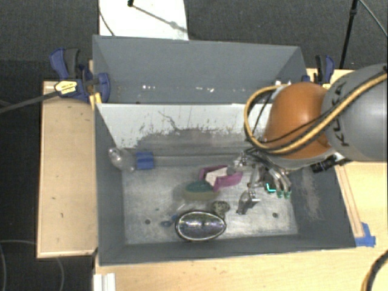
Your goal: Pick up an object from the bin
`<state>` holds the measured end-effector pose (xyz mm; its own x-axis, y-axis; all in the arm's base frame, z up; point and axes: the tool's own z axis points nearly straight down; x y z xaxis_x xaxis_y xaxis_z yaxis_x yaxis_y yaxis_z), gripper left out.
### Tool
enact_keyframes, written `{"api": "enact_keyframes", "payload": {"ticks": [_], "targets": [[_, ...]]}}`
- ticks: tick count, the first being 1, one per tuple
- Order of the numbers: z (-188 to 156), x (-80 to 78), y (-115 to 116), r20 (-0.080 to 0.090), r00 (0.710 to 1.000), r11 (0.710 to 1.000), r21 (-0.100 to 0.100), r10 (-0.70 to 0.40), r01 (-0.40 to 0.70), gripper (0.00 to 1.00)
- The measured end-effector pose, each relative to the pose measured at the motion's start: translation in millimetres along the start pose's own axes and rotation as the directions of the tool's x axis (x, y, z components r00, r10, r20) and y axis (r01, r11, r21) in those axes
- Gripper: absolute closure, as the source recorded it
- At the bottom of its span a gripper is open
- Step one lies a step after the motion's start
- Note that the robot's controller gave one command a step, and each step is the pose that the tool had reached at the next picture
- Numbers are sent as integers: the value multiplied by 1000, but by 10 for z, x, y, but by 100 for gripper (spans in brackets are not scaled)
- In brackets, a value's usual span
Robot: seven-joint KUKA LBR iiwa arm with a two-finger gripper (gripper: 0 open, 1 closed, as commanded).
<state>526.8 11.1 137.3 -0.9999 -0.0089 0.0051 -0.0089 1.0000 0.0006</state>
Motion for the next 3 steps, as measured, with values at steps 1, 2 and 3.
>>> {"api": "enact_keyframes", "payload": {"ticks": [1, 2, 3], "targets": [[570, -533, 250, 24, 940, 941, 6, -339, 339, 0], [536, -560, 258, 35, 942, 942, 7, -335, 335, 100], [-939, -324, 225, 11, 820, 820, 8, -573, 573, 100]]}}
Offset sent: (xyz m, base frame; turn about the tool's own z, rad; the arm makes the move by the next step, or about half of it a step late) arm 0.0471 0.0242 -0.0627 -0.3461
